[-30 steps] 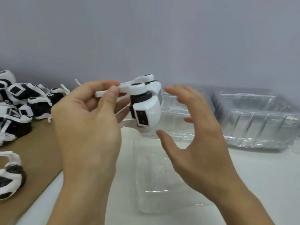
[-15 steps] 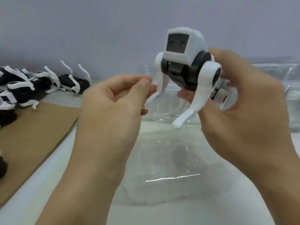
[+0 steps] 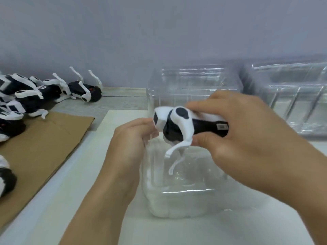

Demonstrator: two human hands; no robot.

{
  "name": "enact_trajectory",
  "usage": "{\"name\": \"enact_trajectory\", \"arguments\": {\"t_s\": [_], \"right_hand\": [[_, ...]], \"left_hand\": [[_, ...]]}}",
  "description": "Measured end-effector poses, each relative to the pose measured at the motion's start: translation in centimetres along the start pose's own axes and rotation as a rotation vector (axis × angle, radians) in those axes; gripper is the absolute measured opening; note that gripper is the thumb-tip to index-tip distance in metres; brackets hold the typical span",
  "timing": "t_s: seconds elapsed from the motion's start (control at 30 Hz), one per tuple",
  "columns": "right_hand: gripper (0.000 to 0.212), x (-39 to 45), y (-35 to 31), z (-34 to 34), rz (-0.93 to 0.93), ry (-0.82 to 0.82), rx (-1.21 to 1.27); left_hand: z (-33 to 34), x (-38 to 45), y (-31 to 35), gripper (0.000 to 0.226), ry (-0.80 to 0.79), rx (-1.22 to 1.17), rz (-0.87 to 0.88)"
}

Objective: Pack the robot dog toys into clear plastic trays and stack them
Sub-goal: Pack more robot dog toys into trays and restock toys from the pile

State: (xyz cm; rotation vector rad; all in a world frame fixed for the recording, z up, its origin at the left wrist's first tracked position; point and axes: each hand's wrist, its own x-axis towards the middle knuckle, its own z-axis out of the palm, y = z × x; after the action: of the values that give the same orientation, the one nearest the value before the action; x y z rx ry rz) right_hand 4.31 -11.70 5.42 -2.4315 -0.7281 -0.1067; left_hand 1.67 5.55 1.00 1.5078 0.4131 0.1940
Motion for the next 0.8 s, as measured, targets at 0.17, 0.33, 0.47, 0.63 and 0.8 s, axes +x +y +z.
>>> {"name": "enact_trajectory", "arguments": {"t_s": [0.17,0.33,0.47,0.63,0.8], "right_hand": [[0.035,-0.2,-0.3,0.1,0.062,0.034,0.007],[0.029,-0.1,-0.3,0.1,0.038,0.033,-0.023],[0.028,-0.2,-0.2,1.1,0.044,-0.001,0.013],[0.032,-0.2,0.4,1.6,0.034,0.034,0.033],[0.024,0.1,0.5,1.9,-0.009,0.046,-0.039]], "left_hand": [[0.2,-0.1,-0.3,0.032,-0.004,-0.027,0.006],[0.7,0.0,-0.2,0.028,0.072,-0.023,0.006],[0.9,-0.1,-0.1,0.027,0.089,-0.075,0.012],[0.8,0.0,0.0,0.030,0.007,-0.045,0.034],[1.0,-0.1,0.0,0.027,-0.029,-0.033,0.000]]}}
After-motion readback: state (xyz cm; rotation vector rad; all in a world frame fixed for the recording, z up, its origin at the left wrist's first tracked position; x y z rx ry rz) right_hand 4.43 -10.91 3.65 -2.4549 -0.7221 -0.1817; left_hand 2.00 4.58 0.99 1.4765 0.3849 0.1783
